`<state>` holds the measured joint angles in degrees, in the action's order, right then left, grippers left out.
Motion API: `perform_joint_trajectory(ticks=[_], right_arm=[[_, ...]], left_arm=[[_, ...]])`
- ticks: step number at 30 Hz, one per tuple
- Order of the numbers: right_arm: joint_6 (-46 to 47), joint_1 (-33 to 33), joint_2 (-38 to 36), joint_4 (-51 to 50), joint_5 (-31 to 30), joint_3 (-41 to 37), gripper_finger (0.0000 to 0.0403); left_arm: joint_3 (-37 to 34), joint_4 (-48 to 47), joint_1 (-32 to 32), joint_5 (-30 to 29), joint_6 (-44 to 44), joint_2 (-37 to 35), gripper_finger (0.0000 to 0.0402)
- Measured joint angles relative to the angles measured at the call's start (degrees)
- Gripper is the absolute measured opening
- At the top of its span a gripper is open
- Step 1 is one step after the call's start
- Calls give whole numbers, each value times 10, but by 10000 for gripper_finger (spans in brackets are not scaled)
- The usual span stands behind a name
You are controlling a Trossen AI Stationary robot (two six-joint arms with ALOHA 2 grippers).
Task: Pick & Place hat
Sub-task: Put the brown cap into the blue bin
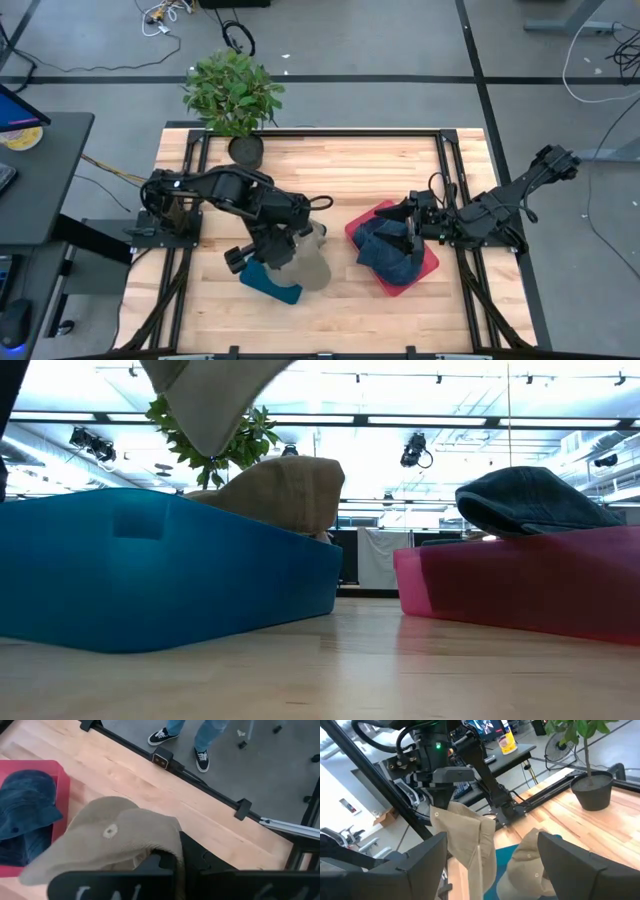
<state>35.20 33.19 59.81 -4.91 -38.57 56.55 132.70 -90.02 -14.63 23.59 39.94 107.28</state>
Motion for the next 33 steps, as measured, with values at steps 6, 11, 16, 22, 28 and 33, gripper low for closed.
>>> perform_joint_trajectory(ticks=[6,11,16,22,28,33], right_arm=[[8,0,0,0,0,0,311],[13,0,0,3,0,0,311],[8,0,0,6,0,0,311],[1,-9,0,7,0,0,311],[0,-26,0,7,0,0,311],[0,-38,0,7,3,0,311]], left_arm=[[-1,0,-1,2,-25,-9,3],[-51,1,7,-3,-55,-50,3],[-200,11,6,-17,-74,-147,3],[-318,76,-2,-41,-108,-239,3],[-390,83,-26,-50,-81,-245,3],[-424,127,-29,-51,-44,-231,3]])
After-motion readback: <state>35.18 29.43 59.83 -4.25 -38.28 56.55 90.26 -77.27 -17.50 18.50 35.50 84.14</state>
